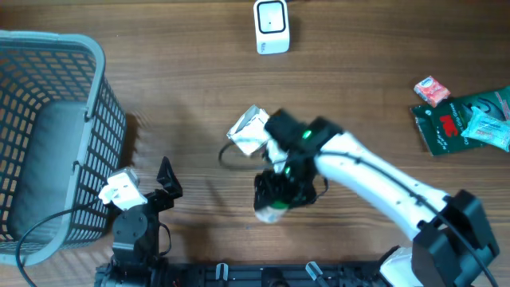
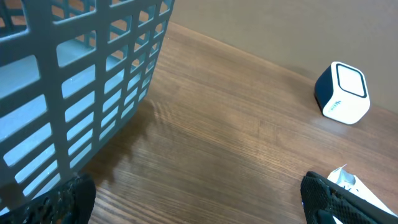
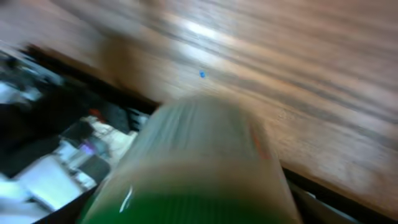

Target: Scan the item barcode

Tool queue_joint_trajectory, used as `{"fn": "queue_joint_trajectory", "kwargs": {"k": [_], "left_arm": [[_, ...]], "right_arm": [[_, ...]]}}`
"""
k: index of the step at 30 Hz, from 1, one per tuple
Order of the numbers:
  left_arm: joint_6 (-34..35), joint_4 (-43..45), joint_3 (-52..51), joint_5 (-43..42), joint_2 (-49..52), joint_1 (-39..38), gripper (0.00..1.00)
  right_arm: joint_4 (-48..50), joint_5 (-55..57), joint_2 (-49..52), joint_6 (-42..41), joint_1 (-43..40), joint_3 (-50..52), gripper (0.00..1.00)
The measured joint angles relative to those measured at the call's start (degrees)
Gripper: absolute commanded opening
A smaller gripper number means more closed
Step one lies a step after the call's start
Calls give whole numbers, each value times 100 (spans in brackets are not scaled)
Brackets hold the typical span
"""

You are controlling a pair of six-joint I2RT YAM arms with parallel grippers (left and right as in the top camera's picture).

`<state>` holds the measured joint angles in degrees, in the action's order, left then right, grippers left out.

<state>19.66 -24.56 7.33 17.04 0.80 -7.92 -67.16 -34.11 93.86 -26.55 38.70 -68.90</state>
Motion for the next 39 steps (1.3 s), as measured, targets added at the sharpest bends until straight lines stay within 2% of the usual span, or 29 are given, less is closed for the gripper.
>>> {"fn": "queue_joint_trajectory", "kwargs": {"k": [6,9,12,13,14,15,19,22,23,29,39], "left_arm": [[0,0,0,0,0,0,100],[0,0,0,0,0,0,100],[0,0,0,0,0,0,100],[0,-2,0,0,0,0,100],[0,0,0,0,0,0,100],[0,0,0,0,0,0,100],[0,0,0,0,0,0,100],[0,0,0,0,0,0,100],[0,0,0,0,0,0,100],[0,0,0,0,0,0,100],[0,0,0,0,0,0,100]], "right_arm": [[-466,-407,4,667,-1261,-356,77],[-815,-562,111,1099,-1475,-363,74],[-739,-468,236,1311,-1475,-363,79],[-573,-138,236,1202,-1475,-363,86],[-483,105,236,1126,-1475,-363,97],[-345,354,236,966,-1475,-363,100],[323,859,236,529,-1290,-363,100],[496,1342,236,-210,-907,-369,100],[605,1593,236,-761,-682,-372,100],[1547,2111,251,-2857,127,-402,99],[1989,2269,1217,-5379,251,-435,100]]}}
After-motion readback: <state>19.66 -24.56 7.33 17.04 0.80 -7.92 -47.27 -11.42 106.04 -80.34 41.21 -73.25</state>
